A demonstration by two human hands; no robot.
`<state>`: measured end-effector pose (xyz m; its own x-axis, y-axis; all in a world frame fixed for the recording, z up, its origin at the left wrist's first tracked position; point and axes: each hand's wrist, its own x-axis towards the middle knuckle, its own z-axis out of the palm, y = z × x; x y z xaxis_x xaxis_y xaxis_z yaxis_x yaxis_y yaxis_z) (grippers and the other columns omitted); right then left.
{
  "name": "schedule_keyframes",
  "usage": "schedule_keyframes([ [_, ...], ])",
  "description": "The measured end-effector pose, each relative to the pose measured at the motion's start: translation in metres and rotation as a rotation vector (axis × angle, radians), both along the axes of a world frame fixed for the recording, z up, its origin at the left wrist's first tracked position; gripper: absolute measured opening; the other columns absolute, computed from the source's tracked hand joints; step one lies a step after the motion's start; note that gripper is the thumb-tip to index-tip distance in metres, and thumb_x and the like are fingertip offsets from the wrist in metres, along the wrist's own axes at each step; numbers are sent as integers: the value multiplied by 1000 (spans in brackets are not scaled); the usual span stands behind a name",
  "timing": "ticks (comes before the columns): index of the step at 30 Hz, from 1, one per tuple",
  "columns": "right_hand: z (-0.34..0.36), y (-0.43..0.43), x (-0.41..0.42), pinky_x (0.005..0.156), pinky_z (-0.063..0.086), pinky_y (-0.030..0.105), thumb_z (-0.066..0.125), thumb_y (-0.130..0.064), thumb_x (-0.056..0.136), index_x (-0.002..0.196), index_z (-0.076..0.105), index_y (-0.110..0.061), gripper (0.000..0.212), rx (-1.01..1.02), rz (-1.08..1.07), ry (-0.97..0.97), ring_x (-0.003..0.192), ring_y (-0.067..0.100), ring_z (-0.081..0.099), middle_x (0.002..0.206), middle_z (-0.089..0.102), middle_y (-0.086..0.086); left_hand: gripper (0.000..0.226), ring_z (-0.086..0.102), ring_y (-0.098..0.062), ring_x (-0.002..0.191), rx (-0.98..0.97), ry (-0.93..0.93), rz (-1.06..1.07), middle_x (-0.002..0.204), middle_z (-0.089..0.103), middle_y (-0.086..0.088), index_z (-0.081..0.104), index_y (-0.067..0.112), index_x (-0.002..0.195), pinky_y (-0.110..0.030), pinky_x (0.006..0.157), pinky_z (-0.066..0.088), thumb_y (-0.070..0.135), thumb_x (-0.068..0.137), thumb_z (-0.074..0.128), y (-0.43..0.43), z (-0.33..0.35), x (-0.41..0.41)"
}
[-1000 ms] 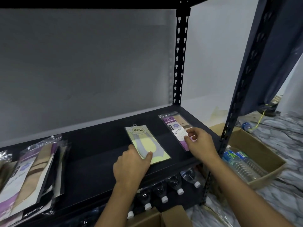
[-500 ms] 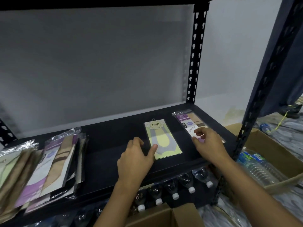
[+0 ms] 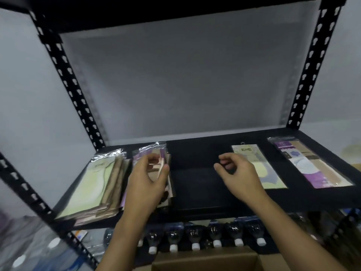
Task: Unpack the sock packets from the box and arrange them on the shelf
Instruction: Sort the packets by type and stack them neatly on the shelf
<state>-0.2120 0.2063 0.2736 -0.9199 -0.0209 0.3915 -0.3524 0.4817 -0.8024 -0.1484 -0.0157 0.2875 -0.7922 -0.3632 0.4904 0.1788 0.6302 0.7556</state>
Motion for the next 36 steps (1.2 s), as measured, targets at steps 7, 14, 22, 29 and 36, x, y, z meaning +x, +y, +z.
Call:
schedule_keyframes([
  [7,-8,-75,10,70,40,10,69,-28,82,103,63,-24,22,25,147,9,84,5,55,93,59,-11,29,58,-7,112,46,-52,107,123,63,7,58,29,117,-31,99,48,30,89,66,-57,-6,22],
  [14,-6,-120,17,63,40,6,69,-28,82,102,65,-19,22,59,175,1,78,1,54,92,60,-8,27,57,7,98,36,-57,227,104,64,21,59,36,107,-21,83,47,56,90,57,-95,-3,36],
  [22,-6,-147,20,67,42,22,69,-38,80,103,65,-15,32,140,96,-73,75,8,54,92,58,-4,33,48,-14,120,-31,-163,376,118,58,13,57,31,118,-51,104,41,38,86,62,-143,-16,52],
  [29,0,-149,18,77,46,28,74,-33,77,127,56,-8,59,160,107,-264,91,19,59,97,62,1,60,42,-31,123,10,-494,553,129,56,-9,54,15,131,-44,101,42,50,83,61,-175,-28,58],
  [36,5,-142,18,63,55,30,73,-6,79,99,66,-10,21,-153,226,-484,67,14,65,77,59,0,57,64,-25,85,266,-466,491,100,65,-5,62,6,121,-35,72,53,39,78,77,-192,-21,70],
])
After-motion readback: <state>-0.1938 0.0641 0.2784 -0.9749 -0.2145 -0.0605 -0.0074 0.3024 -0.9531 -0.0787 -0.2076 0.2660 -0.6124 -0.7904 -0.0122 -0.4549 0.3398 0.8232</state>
